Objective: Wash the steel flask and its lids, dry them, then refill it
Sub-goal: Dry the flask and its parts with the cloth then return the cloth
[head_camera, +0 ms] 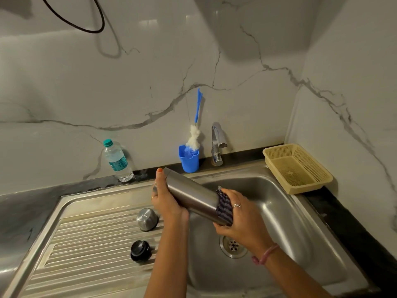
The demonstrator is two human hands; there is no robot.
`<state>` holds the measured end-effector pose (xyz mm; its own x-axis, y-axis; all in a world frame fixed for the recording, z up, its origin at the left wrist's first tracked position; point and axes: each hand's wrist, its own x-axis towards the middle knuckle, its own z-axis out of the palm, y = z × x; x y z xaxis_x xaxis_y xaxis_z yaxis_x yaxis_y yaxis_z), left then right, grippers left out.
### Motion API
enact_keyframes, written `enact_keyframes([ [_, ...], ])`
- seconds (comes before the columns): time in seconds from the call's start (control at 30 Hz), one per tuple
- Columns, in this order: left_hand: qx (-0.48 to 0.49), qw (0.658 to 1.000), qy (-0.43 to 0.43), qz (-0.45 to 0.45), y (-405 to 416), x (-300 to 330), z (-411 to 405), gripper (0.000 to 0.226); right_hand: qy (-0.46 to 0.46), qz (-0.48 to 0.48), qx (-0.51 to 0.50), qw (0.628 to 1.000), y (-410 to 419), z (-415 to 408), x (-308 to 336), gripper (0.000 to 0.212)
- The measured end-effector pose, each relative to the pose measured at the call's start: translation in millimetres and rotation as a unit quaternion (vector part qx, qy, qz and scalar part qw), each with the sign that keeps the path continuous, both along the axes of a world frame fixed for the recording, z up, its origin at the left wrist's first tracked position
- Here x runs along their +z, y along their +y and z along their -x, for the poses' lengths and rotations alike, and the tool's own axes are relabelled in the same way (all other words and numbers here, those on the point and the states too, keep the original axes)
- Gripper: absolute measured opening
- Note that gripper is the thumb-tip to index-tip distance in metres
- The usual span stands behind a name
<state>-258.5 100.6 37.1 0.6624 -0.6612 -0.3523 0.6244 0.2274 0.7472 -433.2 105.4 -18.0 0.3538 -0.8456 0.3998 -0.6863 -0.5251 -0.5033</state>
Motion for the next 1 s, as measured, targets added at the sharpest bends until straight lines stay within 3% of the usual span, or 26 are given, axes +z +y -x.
enact_keyframes([
  [0.13,-0.003,0.999,-0.036,0.009,3.4,-4.6,3.5,0.035,-0.013,-0.035,0.04,0.999,4.9,-13.2,9.0,0.085],
  [0.23,-0.051,0.994,-0.07,0.069,5.1,-11.1,15.8,0.039,-0.051,-0.021,-0.003,0.998,6.6,-44.5,34.1,0.079],
  [0.33,-0.117,0.983,-0.087,0.112,10.3,-22.2,30.8,0.062,-0.073,0.0,-0.027,0.997,0.2,-76.4,72.9,0.083],
  [0.43,-0.138,0.977,-0.075,0.144,11.8,-24.0,35.6,0.075,-0.071,0.02,-0.002,0.997,-8.2,-91.6,93.6,0.072],
  [0.57,-0.106,0.98,-0.095,0.137,4.0,-25.0,14.5,0.063,-0.089,0.008,0.03,0.996,-8.0,-85.5,79.4,0.064],
  [0.7,-0.064,0.991,-0.072,0.093,-0.4,-26.0,-4.3,0.074,-0.069,-0.019,0.024,0.997,0.8,-59.9,42.5,0.065],
  [0.83,-0.03,0.997,-0.037,0.06,-3.1,-24.7,-11.1,0.095,-0.128,-0.048,0.002,0.991,11.4,-36.0,5.8,0.064],
  [0.93,-0.043,0.996,-0.026,0.075,-2.2,-21.8,-7.0,0.086,-0.13,-0.026,-0.063,0.989,7.4,-42.7,7.8,0.06],
  [1.0,-0.065,0.992,-0.03,0.107,-1.9,-18.9,-3.1,0.067,-0.115,-0.01,-0.072,0.991,2.3,-56.9,26.9,0.059],
])
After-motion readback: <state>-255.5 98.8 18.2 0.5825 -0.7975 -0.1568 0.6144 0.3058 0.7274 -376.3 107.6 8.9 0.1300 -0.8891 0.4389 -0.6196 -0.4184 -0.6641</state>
